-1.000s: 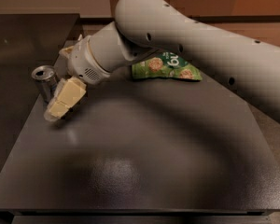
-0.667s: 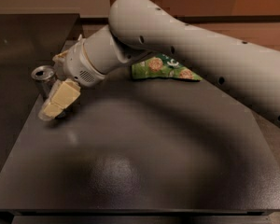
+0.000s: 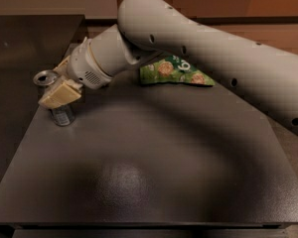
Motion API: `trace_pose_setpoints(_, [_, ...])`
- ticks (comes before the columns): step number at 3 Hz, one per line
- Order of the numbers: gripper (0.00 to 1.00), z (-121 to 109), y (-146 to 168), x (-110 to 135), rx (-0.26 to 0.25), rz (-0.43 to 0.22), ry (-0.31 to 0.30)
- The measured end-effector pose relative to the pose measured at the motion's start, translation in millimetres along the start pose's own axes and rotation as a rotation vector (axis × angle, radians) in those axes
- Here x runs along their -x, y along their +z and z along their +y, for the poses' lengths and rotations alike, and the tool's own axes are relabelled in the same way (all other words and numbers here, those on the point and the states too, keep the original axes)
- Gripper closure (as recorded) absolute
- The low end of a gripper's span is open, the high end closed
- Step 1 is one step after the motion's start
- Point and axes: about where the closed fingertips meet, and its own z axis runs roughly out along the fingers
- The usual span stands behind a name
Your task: Knock redbull can over
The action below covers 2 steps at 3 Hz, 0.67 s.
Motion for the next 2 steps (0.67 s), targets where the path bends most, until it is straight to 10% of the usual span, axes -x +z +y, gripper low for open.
trace_pose_setpoints(2, [0.95, -0.6, -21.4, 8.5, 0.009, 0.072, -0.024])
